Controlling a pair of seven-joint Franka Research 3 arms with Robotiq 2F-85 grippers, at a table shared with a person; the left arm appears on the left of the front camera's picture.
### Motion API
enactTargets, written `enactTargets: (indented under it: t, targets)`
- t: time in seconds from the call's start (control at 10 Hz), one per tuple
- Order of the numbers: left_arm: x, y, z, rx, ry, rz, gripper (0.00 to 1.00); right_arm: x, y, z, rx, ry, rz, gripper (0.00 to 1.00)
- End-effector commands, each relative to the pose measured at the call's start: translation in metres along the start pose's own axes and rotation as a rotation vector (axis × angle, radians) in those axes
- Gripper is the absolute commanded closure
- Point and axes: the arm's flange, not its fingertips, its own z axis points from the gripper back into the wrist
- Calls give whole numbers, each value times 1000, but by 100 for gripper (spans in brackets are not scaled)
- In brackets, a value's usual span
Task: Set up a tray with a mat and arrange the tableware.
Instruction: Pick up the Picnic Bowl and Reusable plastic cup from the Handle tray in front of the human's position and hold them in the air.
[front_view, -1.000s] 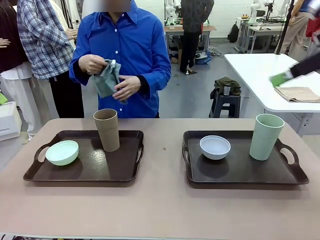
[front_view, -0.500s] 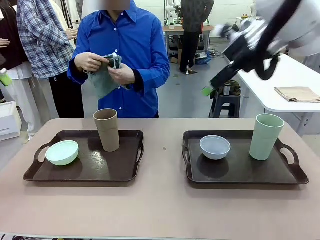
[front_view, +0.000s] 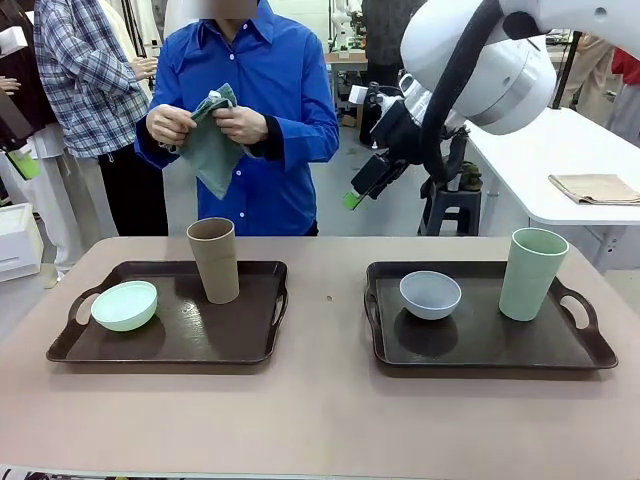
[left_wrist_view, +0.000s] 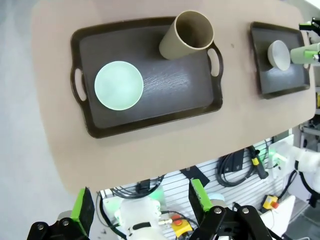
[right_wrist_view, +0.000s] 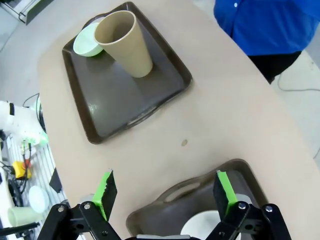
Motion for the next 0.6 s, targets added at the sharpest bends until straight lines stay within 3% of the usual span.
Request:
enactTargets:
  t: [0.0, 0.4, 0.5]
  targets:
    - [-1, 0, 3, 3, -13, -18, 0, -16, -2, 11, -18, 2, 6, 0]
    - [-1, -1, 1, -4, -3, -7, 0, -6, -5, 13, -18, -8, -9, 0]
    - [12, -7, -9, -31, -2, -56, 0, 11, -21, -10, 0, -22, 125, 0]
